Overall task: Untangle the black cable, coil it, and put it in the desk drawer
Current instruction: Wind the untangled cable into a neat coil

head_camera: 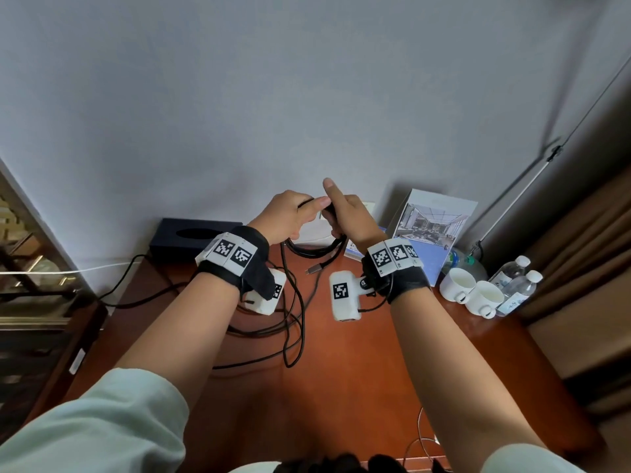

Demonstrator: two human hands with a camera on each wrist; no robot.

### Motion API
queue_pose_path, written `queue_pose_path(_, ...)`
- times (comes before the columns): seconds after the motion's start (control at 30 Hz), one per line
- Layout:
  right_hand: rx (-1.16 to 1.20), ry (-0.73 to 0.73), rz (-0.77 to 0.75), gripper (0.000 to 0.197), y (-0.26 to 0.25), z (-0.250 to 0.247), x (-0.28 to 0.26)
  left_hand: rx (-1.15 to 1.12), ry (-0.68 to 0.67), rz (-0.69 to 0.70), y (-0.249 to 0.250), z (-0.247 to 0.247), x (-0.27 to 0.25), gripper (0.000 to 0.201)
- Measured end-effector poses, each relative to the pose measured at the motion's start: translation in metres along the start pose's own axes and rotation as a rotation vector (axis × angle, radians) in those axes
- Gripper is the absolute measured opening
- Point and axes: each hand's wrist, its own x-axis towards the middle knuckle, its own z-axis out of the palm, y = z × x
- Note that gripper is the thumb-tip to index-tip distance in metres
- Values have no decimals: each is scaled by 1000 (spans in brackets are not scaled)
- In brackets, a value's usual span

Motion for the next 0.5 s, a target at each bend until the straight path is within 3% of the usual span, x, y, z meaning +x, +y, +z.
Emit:
queue_pose_path(0.2, 33, -32, 76, 54, -2, -4, -1, -42, -146, -2, -3, -4, 1, 39)
queue_pose_path(0.37, 116, 116, 66, 56, 2, -10, 2, -208, -245, 28, -14, -8, -7, 41)
queue_pose_path(0.5, 133, 221, -1, 57, -2, -19, 1, -277, -310, -34, -30, -7, -9, 39)
